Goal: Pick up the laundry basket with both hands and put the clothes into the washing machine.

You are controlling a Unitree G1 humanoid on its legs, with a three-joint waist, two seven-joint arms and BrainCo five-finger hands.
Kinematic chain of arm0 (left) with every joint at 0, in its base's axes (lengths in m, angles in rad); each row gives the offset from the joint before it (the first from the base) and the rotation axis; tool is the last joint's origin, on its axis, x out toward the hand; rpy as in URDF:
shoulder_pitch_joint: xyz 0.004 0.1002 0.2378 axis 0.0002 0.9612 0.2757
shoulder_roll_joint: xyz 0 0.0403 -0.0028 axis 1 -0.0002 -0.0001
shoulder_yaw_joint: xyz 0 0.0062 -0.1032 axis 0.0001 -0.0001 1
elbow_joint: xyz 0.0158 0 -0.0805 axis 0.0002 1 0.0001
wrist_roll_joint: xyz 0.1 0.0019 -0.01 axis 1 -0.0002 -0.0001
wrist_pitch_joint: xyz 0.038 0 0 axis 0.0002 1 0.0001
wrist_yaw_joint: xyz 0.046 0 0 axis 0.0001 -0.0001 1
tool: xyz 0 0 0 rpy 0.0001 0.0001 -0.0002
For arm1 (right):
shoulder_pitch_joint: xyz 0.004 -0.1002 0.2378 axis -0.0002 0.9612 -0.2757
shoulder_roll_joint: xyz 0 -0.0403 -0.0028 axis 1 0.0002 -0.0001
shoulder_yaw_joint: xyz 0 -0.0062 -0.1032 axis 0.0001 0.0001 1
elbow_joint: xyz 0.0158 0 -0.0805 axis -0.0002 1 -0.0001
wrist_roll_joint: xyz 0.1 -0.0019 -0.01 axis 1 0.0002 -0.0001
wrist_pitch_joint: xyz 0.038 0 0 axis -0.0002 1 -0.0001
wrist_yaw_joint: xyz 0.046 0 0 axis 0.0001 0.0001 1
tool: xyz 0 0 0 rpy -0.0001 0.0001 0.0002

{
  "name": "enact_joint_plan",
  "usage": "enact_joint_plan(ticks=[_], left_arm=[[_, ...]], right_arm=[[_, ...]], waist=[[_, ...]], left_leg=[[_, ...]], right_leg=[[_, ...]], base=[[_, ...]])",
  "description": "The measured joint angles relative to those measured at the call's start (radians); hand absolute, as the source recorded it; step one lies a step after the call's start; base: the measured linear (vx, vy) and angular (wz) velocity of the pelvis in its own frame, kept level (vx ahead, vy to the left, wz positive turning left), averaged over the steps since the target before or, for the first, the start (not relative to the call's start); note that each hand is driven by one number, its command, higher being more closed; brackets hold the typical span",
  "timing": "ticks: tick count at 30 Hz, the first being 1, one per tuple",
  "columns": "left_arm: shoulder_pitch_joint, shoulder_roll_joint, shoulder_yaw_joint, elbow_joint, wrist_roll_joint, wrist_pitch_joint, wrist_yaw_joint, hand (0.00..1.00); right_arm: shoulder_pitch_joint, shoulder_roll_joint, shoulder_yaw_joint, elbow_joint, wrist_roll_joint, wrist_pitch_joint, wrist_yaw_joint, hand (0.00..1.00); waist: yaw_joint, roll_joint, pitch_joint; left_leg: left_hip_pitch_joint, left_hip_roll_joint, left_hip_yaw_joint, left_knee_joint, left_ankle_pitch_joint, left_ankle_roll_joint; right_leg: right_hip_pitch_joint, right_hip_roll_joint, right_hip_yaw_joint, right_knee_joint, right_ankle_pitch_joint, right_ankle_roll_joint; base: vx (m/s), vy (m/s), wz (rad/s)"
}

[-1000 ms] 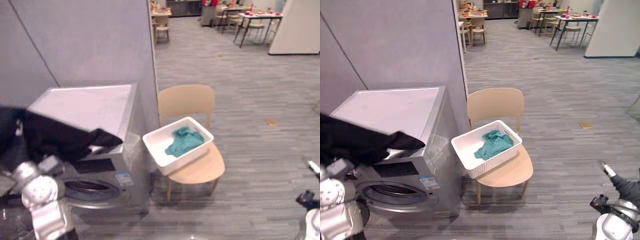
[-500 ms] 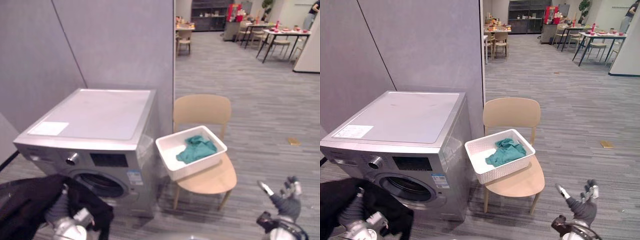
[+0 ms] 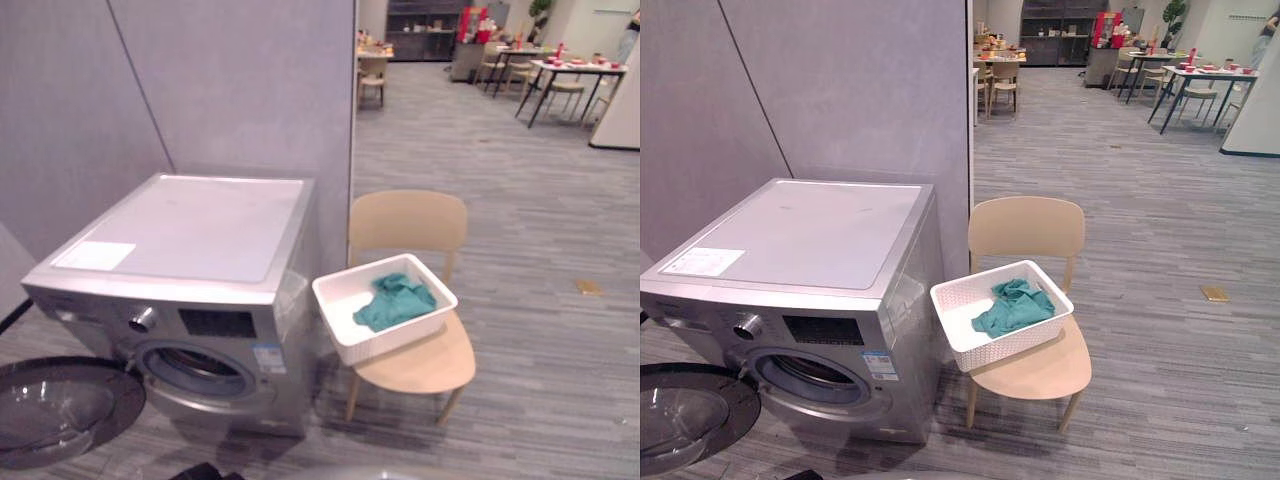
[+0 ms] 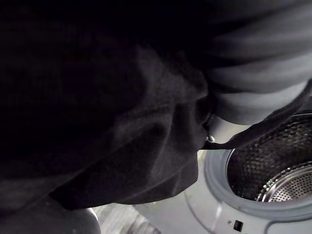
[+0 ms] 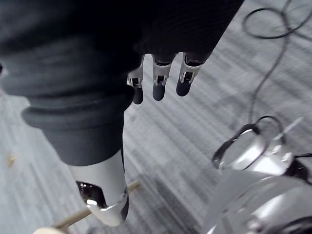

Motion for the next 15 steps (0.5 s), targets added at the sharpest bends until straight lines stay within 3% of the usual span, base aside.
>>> enact_joint_plan(ticks=[2,10,15], left_arm=[[-0.015,0.013,0.006,0.038,0.001,0.0,-0.017,1.0],[-0.065,0.042,-0.011,0.099,0.036,-0.008,-0.041,1.0],[-0.076,0.066,-0.046,0.077,0.034,-0.014,-0.041,1.0]], right_arm=[[-0.03,-0.001,-0.025,0.055,-0.006,0.018,0.002,0.0],[-0.129,-0.018,-0.039,0.098,-0.039,0.019,0.024,0.0],[-0.148,-0.022,0.045,0.098,-0.077,0.018,0.042,0.0]], waist=[[-0.002,-0.002,0.004],[0.0,-0.01,0.055],[0.001,-0.037,0.104]], left_leg=[[0.018,0.002,0.003,-0.008,0.003,0.003],[0.055,0.0,0.005,-0.004,0.003,0.003],[0.002,-0.019,-0.069,0.077,-0.015,0.001]], right_leg=[[0.012,0.005,0.008,-0.009,0.0,0.0],[0.038,0.009,0.024,-0.006,-0.004,-0.003],[0.03,-0.017,-0.052,0.077,-0.06,-0.009]], base=[[0.09,-0.029,-0.17],[0.01,-0.017,-0.02],[-0.08,-0.05,0.46]])
